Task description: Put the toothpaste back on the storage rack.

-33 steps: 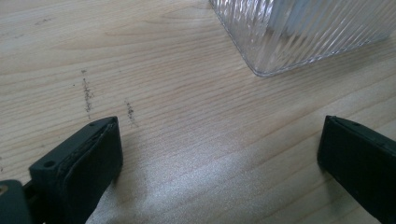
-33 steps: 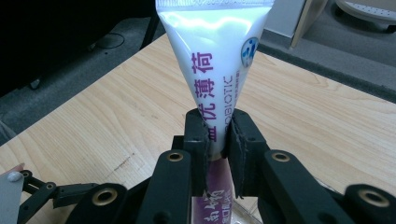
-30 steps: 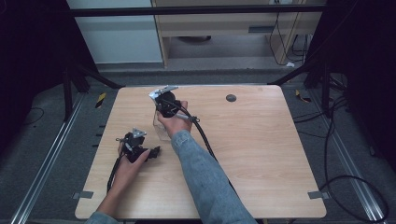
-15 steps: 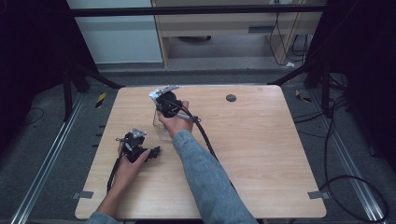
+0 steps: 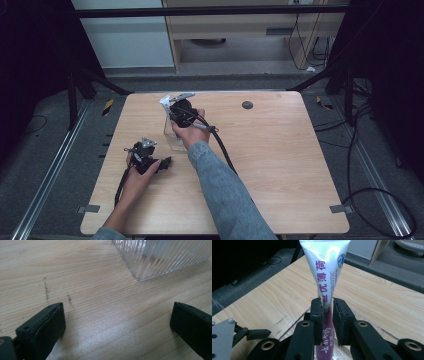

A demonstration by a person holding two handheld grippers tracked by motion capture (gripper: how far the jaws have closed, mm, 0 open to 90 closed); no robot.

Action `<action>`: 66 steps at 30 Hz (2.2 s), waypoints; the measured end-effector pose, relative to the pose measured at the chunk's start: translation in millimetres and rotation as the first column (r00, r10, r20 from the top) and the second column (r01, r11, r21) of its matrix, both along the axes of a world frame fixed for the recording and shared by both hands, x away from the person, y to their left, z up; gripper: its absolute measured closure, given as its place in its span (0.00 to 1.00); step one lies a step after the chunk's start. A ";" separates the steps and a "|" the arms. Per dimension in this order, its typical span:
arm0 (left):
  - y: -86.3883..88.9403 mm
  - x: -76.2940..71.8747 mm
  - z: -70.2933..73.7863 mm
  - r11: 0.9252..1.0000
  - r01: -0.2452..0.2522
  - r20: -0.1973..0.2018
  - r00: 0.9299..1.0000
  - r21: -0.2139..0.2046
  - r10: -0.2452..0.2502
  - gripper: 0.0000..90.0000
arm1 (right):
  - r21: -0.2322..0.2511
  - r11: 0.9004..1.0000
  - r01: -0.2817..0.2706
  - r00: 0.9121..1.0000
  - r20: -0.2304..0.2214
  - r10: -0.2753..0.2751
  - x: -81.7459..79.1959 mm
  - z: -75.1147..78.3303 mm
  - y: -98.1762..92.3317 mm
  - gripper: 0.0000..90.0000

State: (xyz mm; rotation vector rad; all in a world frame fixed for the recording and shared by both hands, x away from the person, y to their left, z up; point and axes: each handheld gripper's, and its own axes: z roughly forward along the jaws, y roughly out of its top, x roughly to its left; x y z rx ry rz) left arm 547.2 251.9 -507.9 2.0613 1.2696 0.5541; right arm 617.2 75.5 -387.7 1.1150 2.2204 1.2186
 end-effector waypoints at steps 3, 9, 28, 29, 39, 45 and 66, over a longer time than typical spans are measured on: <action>0.0 0.0 0.0 1.000 0.000 0.000 1.000 0.000 0.000 0.00 | -0.001 1.000 -0.003 1.000 0.001 0.003 -2.2 1.9 -1.4 0.87; -0.1 0.0 0.0 1.000 -0.001 0.001 1.000 0.000 0.001 0.00 | 0.007 1.000 -0.002 1.000 0.014 0.002 -6.3 5.4 -9.4 0.87; -0.2 -0.1 0.0 1.000 -0.003 0.001 1.000 -0.001 0.003 0.00 | 0.018 1.000 0.021 0.999 0.045 -0.021 -13.4 24.1 -44.3 0.85; -0.2 -0.1 0.0 1.000 -0.003 0.001 1.000 -0.001 0.003 0.00 | 0.018 1.000 0.021 0.999 0.045 -0.021 -13.4 24.1 -44.3 0.85; -0.3 -0.1 -0.1 1.000 -0.003 0.002 1.000 0.000 0.003 0.00 | 0.044 0.998 0.045 0.998 0.041 -0.047 -13.4 30.7 -61.9 0.48; -0.2 -0.1 0.0 1.000 -0.003 0.001 1.000 0.000 0.003 0.00 | 0.050 0.998 0.036 0.998 0.053 -0.039 -12.1 34.0 -71.7 0.32; -0.2 -0.4 0.1 1.000 -0.004 -0.001 1.000 0.003 0.004 0.00 | -0.124 0.992 0.005 1.000 0.027 -0.002 -23.2 29.5 -138.3 0.12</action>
